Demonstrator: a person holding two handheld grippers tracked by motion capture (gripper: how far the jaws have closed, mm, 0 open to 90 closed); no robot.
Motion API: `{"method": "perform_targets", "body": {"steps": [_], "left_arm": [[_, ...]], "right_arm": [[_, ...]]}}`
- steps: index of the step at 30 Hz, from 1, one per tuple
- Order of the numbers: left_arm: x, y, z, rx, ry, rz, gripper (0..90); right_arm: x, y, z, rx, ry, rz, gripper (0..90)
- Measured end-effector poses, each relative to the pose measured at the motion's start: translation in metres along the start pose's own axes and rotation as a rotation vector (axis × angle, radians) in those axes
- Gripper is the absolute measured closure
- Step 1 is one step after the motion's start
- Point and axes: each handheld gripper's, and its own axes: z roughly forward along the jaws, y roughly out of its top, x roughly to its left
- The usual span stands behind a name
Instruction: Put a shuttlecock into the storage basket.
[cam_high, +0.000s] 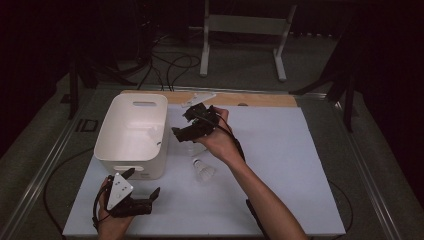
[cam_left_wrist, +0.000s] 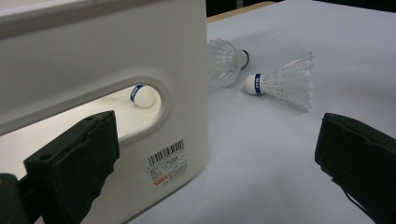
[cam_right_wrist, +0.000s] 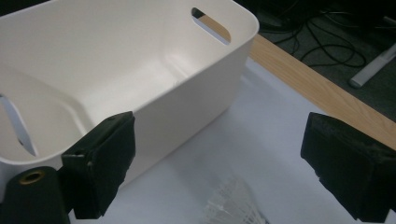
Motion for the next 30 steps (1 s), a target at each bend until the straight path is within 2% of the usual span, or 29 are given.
{"method": "perform_targets", "body": {"steps": [8,18,30], "left_arm": [[0.0,0.0,0.0,-0.001,0.0,-0.003,0.5],[0.0,0.0,0.0,-0.001,-0.001,-0.003,0.5],[0.0,0.0,0.0,-0.001,-0.001,-0.002,0.5]], "right_arm": [[-0.004,-0.009,0.0,-0.002,-0.041,-0.001,10.7],[-0.011,-0.019,0.005,0.015,-0.068,0.003,11.3],[-0.018,-0.031,0.01,0.049,-0.079,0.007,13.0]]}}
